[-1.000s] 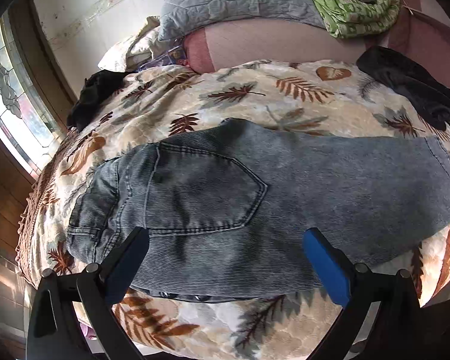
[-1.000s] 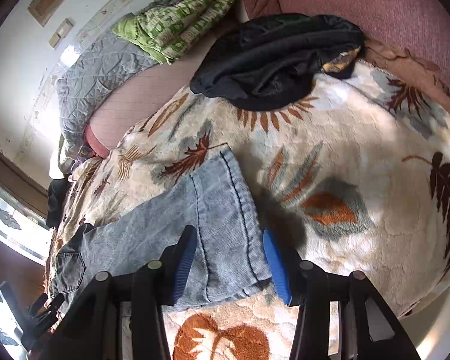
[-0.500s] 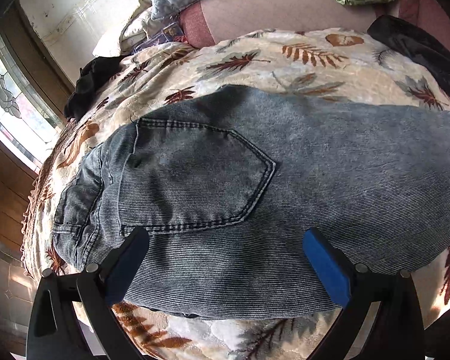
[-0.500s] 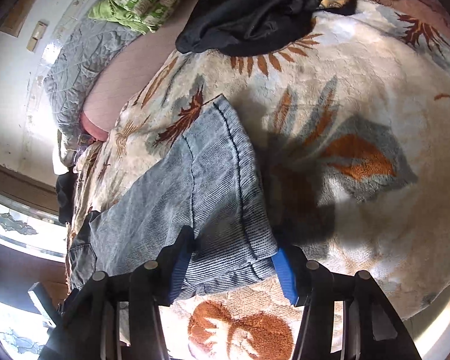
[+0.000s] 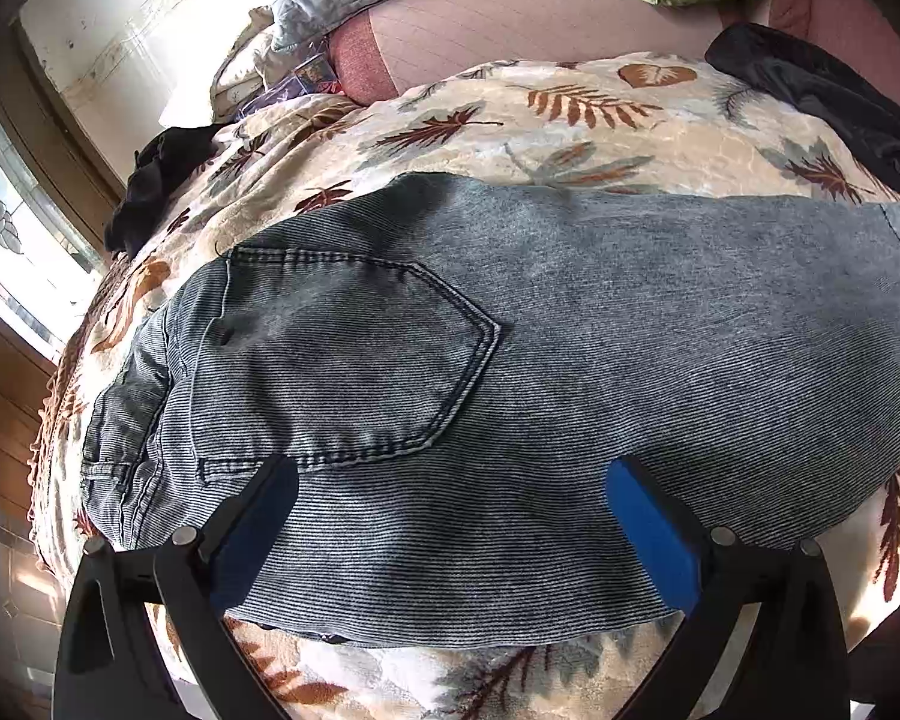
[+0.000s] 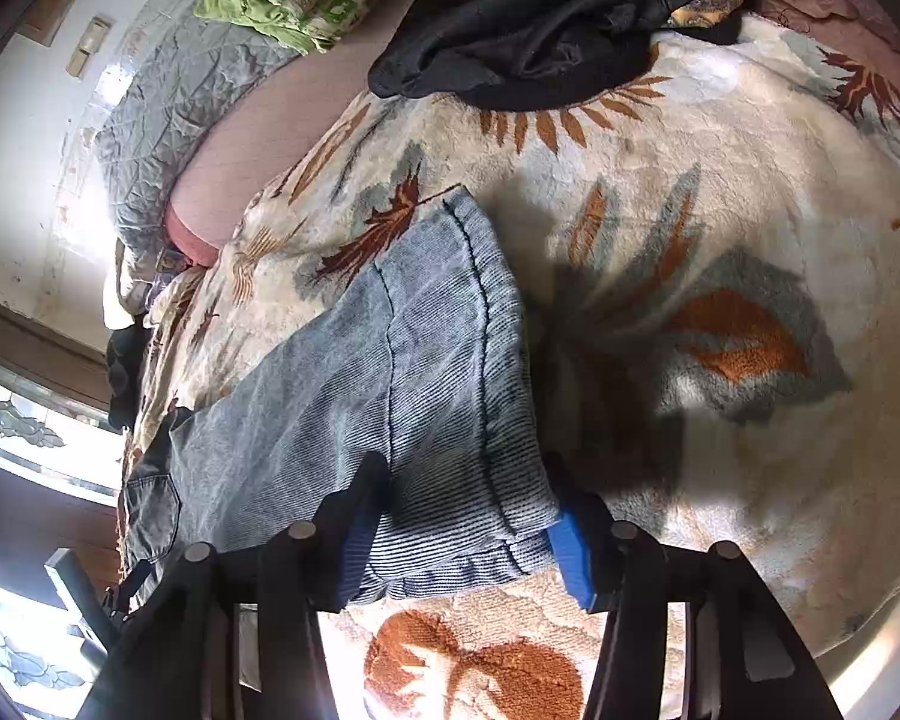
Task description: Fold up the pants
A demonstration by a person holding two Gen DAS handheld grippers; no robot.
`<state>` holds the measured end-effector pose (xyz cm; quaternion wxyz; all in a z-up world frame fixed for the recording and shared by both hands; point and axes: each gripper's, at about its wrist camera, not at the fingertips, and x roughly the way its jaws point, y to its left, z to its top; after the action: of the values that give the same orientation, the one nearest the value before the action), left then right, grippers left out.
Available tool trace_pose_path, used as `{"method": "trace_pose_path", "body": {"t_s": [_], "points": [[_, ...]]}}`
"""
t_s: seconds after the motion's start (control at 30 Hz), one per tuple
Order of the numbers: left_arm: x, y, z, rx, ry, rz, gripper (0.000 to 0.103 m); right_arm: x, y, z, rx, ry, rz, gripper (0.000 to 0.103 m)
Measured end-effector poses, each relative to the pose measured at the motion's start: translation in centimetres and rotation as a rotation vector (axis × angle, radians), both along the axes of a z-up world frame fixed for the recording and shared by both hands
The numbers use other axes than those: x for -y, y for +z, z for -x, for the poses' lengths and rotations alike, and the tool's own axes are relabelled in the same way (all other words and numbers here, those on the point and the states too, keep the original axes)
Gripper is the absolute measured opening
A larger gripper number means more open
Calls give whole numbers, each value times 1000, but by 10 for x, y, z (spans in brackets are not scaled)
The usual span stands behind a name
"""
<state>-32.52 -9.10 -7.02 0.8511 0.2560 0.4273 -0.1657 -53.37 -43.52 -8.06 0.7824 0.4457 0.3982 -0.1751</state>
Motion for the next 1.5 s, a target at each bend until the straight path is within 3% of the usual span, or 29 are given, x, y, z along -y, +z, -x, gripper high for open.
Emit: {"method": "trace_pose_path", "body": {"t_s": [0.07, 0.23, 0.37, 0.53, 0.6, 0.67, 0.8, 0.93, 1.03, 1.13, 1.27, 1.5], "points": [[-2, -3, -3, -18, 16, 17, 103, -2, 1, -1, -7, 4, 17, 37], [-10, 3, -7, -8, 40, 26, 103, -9, 24, -2, 97, -18, 88, 31], [-15, 13, -10, 7, 50, 52, 103, -22, 40, -16, 150, 2, 134, 31], [-14, 7, -11, 11, 46, 23, 103, -22, 29, -29, 59, -14, 119, 31], [-13, 0, -12, -6, 49, 10, 103, -20, 29, -27, 18, -25, 150, 35], [-14, -3, -10, 9, 47, 17, 103, -16, 27, -22, -21, -44, 165, 45], [-12, -3, -9, 26, 39, 20, 103, 0, 16, -9, -79, -88, 129, 48], [-12, 0, -8, 38, 31, 49, 103, 11, 10, 3, -68, -112, 75, 48], [-10, 3, -5, 51, 16, 70, 103, 16, 24, 18, -44, -201, 149, 48], [-10, 7, -3, 68, 1, 93, 103, 12, 49, 27, 64, -244, 255, 48], [-8, 13, -2, 69, -7, 126, 103, -15, 62, 1, 102, -101, 327, 48], [-7, 9, -5, 71, -17, 144, 103, -64, 33, -51, -51, 171, 334, 48]]}}
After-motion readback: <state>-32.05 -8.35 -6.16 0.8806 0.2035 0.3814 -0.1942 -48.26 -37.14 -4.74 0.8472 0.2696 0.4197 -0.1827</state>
